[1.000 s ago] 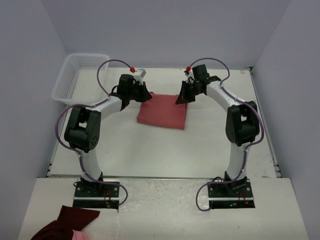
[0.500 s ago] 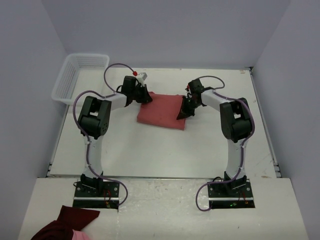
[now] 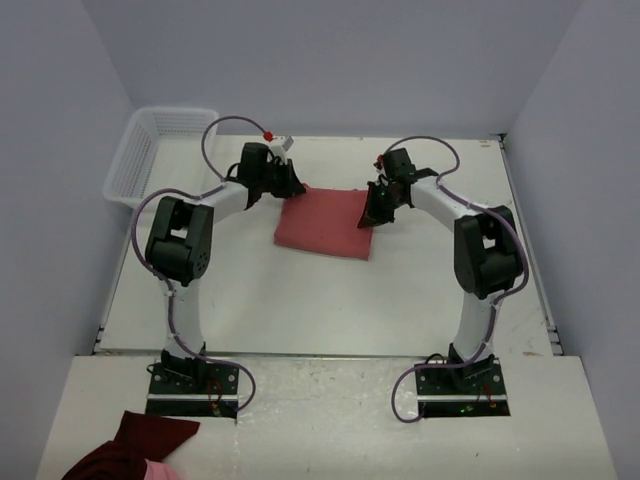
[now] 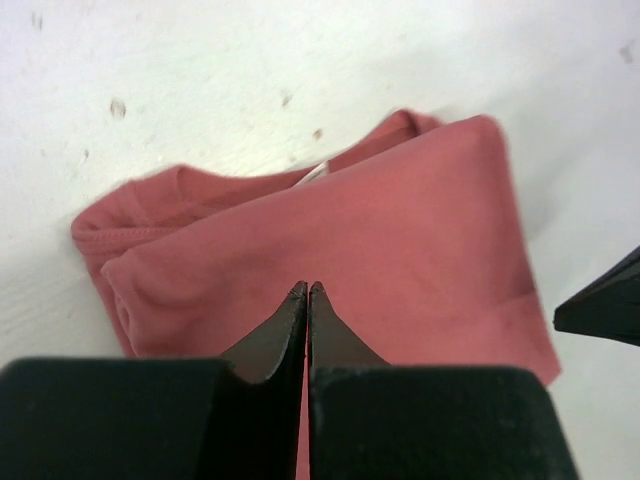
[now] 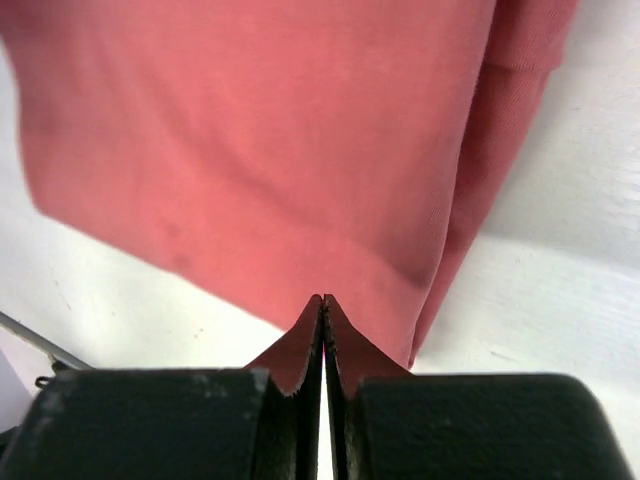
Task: Fold and stack the t-shirts
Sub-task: Fold the long partially folded tshirt into a neat square, then put the neatly folded tshirt into the corner of the board with the right arm
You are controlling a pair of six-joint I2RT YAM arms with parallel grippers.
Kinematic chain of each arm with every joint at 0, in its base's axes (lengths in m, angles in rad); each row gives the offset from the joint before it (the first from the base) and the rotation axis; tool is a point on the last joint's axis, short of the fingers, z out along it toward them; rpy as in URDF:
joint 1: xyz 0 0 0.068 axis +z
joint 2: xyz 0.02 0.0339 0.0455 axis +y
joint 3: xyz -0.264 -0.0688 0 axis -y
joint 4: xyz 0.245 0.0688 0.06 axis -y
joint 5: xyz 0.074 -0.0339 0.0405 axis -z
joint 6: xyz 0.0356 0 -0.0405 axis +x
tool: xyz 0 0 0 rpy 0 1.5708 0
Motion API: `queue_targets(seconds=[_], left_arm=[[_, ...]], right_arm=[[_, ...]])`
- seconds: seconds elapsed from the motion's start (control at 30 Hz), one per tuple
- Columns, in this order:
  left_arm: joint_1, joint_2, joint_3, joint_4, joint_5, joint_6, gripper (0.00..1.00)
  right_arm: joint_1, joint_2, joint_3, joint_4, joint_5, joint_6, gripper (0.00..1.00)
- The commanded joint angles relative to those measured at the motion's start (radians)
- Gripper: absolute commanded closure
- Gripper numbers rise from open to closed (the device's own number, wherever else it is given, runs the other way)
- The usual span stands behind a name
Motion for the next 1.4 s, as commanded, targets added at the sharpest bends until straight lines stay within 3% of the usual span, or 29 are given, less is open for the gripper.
queue_targets(seconds=[0.0, 0.1, 0.13, 0.27, 0.5, 0.8, 1.37], left_arm=[[0.005, -0.153, -0.001, 0.021, 0.061, 0.005, 1.00], [-0.005, -0.185, -0.009, 0.016, 0.090, -0.012, 1.00], [-0.009, -0.188, -0.009, 0.009, 0.098, -0.015, 1.00], [-0.061, -0.202, -0.059, 0.010, 0.102, -0.017, 1.00], [-0.157, -0.200, -0.148, 0.058, 0.087, -0.029, 1.00], [-0.180, -0.165, -0.205, 0.116, 0.081, -0.077, 1.00], [-0.183, -0.084, -0.280, 0.064, -0.057, -0.107, 1.00]], right_arm=[[0.004, -0.121, 0.022, -0.035, 0.050, -0.047, 1.00], [0.001, -0.133, 0.032, -0.066, 0.079, -0.036, 0.82], [0.000, -0.138, 0.026, -0.066, 0.079, -0.033, 0.57], [-0.003, -0.124, 0.023, -0.069, 0.085, -0.010, 0.25], [-0.023, -0.035, 0.086, -0.107, 0.093, -0.041, 0.17], [-0.089, 0.098, 0.174, -0.130, 0.001, -0.055, 0.09], [-0.115, 0.175, 0.121, -0.084, -0.192, 0.008, 0.09]])
